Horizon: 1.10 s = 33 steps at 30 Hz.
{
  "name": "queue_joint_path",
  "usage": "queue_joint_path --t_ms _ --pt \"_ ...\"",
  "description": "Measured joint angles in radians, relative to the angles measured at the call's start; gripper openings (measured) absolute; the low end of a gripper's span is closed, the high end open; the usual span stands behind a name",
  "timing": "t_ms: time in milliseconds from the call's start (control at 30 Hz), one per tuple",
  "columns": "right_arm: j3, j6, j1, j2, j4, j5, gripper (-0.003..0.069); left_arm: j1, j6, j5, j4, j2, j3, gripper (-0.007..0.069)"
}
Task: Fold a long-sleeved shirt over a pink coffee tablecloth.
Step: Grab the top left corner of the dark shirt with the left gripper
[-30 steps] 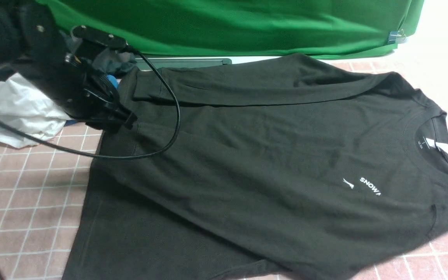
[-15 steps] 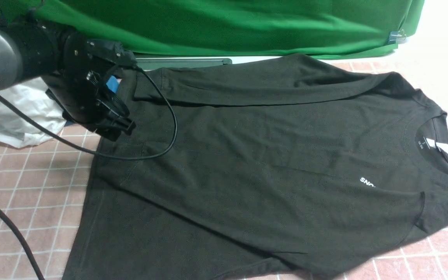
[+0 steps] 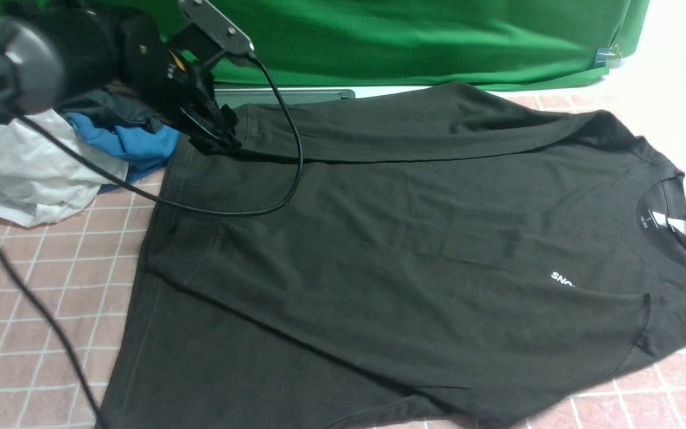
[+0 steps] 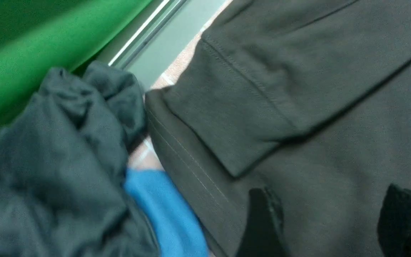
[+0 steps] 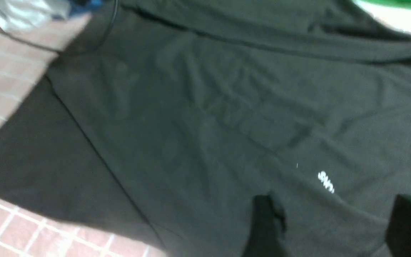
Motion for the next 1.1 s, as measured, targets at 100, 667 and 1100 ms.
queue_joint_path --t_ms 100,667,1100 --pt "0.0 -0.007 0.0 0.045 -0.002 0.005 0.0459 0.0 0.065 -0.004 0.014 0.08 -0.058 0.0392" --pt "0.0 -0.024 0.0 0.061 -0.003 0.013 0.0454 0.0 0.111 -0.038 0.055 0.301 -0.251 0.0379" --pt "0.0 -0.025 0.0 0.061 -0.002 0.019 0.0454 0.0 0.133 -0.027 0.035 0.306 -0.252 0.006"
